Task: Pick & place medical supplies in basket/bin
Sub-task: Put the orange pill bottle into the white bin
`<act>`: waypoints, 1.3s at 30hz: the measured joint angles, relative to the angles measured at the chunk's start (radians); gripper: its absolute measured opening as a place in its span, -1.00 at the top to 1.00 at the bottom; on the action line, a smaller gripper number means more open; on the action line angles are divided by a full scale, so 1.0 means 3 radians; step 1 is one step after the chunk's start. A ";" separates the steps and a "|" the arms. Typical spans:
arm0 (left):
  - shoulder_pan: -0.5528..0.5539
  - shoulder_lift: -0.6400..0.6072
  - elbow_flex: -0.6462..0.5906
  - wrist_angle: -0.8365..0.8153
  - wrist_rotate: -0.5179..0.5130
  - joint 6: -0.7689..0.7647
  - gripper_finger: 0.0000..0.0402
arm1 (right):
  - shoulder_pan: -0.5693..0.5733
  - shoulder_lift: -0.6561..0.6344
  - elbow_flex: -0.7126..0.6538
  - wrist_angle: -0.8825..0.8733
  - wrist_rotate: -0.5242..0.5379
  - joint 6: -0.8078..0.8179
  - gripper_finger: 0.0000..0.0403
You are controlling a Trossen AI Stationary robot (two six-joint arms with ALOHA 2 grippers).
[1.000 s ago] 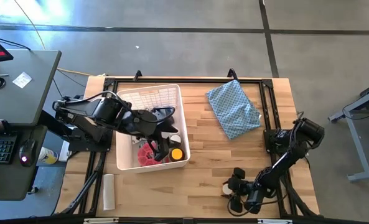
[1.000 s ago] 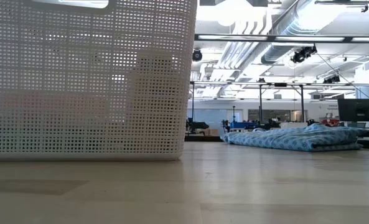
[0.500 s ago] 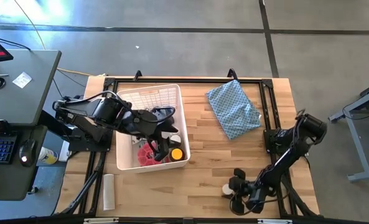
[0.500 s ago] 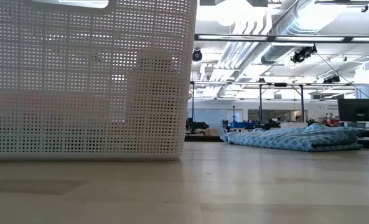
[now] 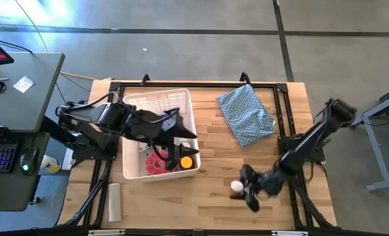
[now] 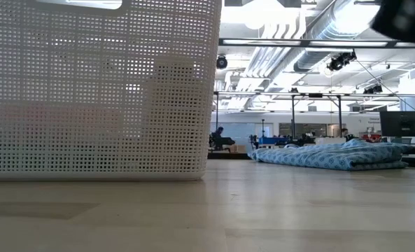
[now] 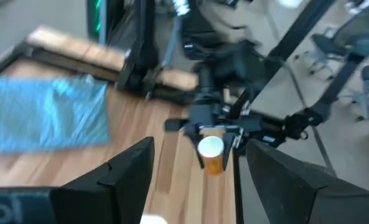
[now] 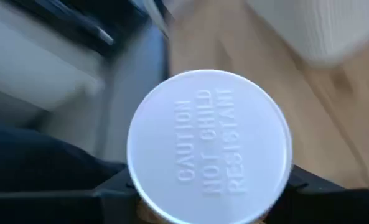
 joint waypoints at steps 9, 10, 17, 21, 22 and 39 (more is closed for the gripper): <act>0.0001 0.0024 0.0001 0.0648 0.0129 0.1043 -0.44 | -0.0909 -0.0680 0.0590 -0.0212 -0.1216 -0.0708 0.14; 0.0001 0.0037 0.0003 0.0729 0.0167 0.1184 -0.44 | -0.1008 -0.0659 0.0711 -0.0360 -0.1357 -0.0751 0.14; 0.0001 0.0178 -0.0001 0.0872 0.0344 0.1792 -0.44 | -0.1590 -0.0342 0.1384 -0.1031 -0.1980 -0.0970 0.14; 0.0001 0.0247 -0.0004 0.0734 0.0360 0.2039 -0.44 | -0.1802 -0.0208 0.1566 -0.0991 -0.2157 -0.0814 0.12; 0.0001 0.0247 -0.0004 0.0702 0.0354 0.2113 -0.44 | -0.1840 -0.0195 0.1599 -0.0986 -0.2180 -0.0757 0.12; 0.0001 0.0217 0.0001 0.0528 -0.0341 0.2981 -0.96 | -0.1972 -0.0222 0.1644 -0.0561 -0.2330 -0.0287 0.13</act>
